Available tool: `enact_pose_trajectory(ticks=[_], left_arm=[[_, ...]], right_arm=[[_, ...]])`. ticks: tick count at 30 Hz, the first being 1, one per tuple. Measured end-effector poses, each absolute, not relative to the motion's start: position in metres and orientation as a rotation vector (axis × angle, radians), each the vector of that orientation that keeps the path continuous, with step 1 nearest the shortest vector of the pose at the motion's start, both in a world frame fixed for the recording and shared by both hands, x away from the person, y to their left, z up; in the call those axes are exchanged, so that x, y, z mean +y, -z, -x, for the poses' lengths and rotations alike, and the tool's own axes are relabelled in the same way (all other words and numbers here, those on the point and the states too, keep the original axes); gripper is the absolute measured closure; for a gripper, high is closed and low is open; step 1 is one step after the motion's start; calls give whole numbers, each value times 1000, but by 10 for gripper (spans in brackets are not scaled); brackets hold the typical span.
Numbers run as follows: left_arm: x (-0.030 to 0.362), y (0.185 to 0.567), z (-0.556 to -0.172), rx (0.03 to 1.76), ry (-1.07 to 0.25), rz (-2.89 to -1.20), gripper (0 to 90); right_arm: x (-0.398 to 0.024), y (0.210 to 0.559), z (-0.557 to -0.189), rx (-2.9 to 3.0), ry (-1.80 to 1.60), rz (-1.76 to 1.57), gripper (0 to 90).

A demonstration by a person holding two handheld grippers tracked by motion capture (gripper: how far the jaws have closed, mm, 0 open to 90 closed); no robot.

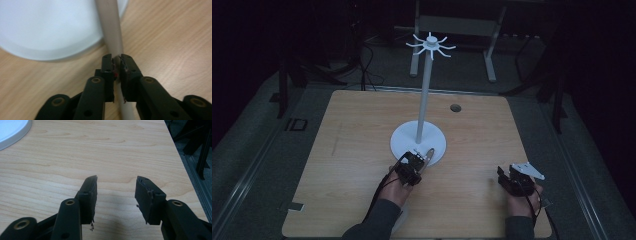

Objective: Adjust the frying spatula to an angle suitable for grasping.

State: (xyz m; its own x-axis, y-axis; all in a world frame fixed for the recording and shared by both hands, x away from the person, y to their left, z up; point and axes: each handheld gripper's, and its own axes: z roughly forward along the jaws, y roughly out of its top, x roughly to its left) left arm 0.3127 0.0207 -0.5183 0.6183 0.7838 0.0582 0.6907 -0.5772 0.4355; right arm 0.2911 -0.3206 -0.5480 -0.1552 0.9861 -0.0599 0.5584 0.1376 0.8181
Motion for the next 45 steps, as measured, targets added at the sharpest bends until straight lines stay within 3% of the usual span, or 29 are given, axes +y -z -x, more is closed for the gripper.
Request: enact_pose_trajectory(ticks=[12, 34, 45], left_arm=[[12, 526, -319, 1220, -354, -2480, 681], [12, 536, -332, 1261, -251, -2447, 734], [15, 524, -322, 1245, -321, -2385, 743]], right_arm=[[-322, 548, -291, 1791, -880, -1486, 519], [-322, 549, -292, 1794, -881, -1490, 516], [-324, 549, -292, 1789, -878, -1492, 514]])
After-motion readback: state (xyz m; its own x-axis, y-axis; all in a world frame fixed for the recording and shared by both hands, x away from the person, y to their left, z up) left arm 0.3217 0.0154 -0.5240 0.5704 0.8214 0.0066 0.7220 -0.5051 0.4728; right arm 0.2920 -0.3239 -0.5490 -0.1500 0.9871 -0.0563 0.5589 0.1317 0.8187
